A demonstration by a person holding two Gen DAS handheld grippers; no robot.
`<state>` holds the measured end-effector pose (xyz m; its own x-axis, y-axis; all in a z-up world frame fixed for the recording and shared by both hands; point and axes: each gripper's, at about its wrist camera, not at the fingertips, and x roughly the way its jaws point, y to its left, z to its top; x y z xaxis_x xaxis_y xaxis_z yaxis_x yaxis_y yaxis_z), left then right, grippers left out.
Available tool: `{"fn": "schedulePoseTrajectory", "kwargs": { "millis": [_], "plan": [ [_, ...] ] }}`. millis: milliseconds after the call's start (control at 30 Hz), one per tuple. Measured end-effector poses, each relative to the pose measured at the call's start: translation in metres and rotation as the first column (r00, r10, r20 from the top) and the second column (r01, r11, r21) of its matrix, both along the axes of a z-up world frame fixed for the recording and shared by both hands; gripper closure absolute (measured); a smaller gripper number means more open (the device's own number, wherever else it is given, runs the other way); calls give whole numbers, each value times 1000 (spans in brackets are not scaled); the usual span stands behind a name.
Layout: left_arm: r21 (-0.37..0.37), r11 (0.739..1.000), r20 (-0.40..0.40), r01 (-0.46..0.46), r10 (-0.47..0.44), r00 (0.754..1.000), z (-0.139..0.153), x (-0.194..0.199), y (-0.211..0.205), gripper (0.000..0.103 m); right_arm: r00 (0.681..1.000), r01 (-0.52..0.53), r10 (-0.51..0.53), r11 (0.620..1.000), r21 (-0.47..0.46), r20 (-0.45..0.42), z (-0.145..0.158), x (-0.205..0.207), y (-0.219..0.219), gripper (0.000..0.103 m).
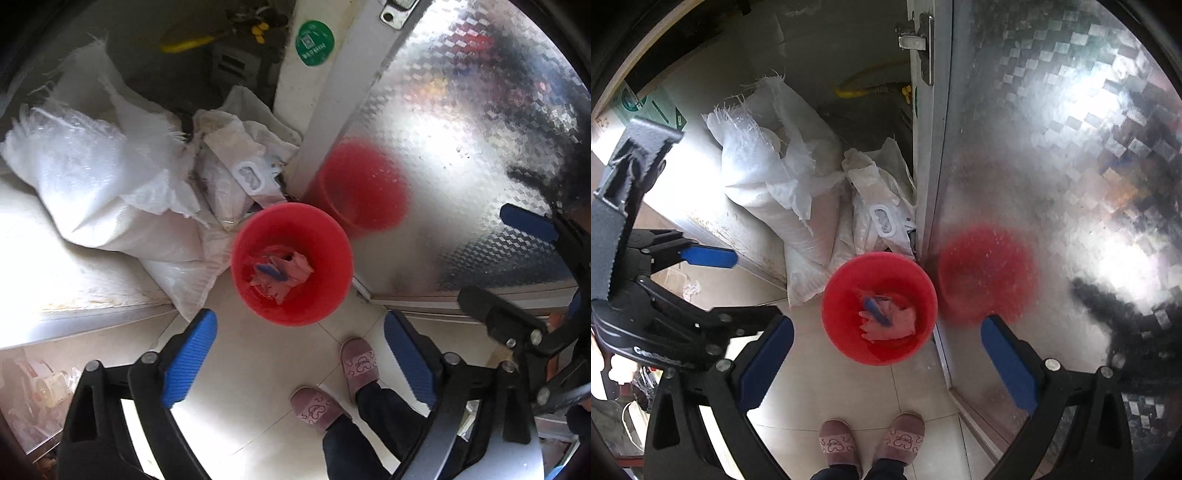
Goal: Collect trash
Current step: 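Open the right tool to drop the gloves while the left tool lowers the package into the bin, then raise both tools back up to the counter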
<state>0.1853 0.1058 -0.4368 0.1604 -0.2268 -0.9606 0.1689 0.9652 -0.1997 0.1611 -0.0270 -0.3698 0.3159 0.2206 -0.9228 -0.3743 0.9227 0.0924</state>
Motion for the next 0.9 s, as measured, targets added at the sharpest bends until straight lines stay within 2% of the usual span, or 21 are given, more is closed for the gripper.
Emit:
{"fn": "schedulePoseTrajectory", "kwargs": {
  "millis": [233,333,400,667,900],
  "plan": [
    [47,999,34,-2,0,999,31,-30,6,6,999,-37,38,999,-6,9,20,-10,11,2],
    [70,997,57,-42,38,998,53,-49,16,1,999,-50,50,999,0,16,35,-16,16,2],
    [54,995,64,-79,75,995,71,-62,23,1,998,-63,63,998,-4,23,48,-22,20,2],
    [51,987,158,-155,145,977,171,-111,42,0,990,-139,138,990,17,43,125,-50,39,2],
    [11,988,228,-155,148,962,244,-128,54,0,984,-141,137,990,26,115,201,-66,43,2]
  ]
}}
